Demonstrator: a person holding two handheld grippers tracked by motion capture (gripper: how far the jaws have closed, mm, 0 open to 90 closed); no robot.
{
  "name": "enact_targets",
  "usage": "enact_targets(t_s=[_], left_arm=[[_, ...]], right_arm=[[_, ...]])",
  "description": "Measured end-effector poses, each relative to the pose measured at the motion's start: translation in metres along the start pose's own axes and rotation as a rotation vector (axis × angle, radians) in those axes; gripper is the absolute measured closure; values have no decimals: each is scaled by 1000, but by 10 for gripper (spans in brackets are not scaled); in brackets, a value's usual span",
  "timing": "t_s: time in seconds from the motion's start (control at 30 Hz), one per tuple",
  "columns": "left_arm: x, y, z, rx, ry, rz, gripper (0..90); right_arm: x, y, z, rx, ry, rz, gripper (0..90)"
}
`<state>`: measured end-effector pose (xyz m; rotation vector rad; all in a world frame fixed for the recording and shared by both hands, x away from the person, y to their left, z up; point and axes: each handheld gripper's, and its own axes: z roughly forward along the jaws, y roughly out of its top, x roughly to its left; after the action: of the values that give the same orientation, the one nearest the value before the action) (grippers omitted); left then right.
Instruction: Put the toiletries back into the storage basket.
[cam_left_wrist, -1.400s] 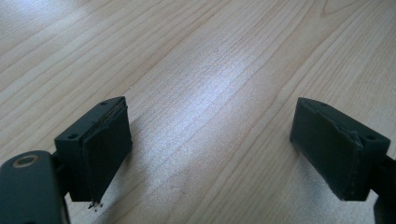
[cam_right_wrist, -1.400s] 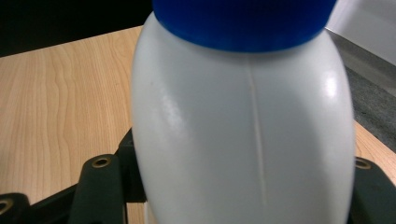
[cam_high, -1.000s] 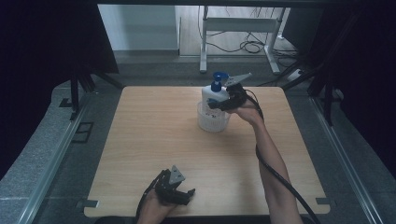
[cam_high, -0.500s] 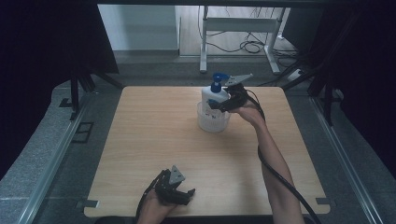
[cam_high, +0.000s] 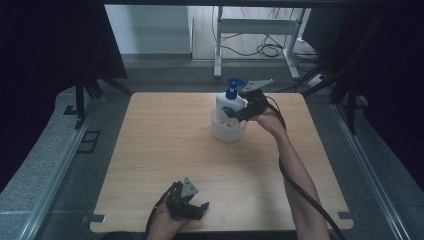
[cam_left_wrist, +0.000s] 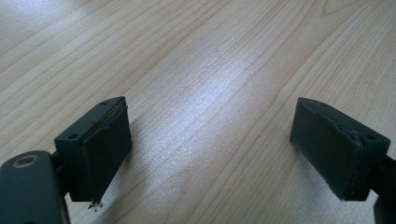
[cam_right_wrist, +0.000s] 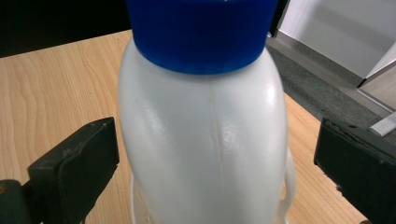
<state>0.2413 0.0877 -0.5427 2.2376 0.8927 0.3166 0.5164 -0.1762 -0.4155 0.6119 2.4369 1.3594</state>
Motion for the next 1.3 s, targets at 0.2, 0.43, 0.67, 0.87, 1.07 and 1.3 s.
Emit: enact_targets(t_s=[0.2, 0.43, 0.67, 0.87, 1.07, 1.3], left_arm=[[0, 0, 0, -1, 0, 1, 120], [0, 0, 0, -1, 1, -1, 120], [0, 0, 0, -2, 2, -2, 120], [0, 0, 0, -1, 3, -1, 120], [0, 0, 0, 1, 3, 2, 120], [0, 0, 0, 1, 3, 2, 120]], right_arm=[[2, 3, -7, -2, -21, -9, 0], [3, 4, -18, -7, -39, -9, 0], [4, 1, -29, -1, -60, -5, 0], [6, -2, -36, 2, -64, -9, 0], [9, -6, -42, 2, -71, -8, 0], [12, -12, -46, 4, -67, 0, 0]])
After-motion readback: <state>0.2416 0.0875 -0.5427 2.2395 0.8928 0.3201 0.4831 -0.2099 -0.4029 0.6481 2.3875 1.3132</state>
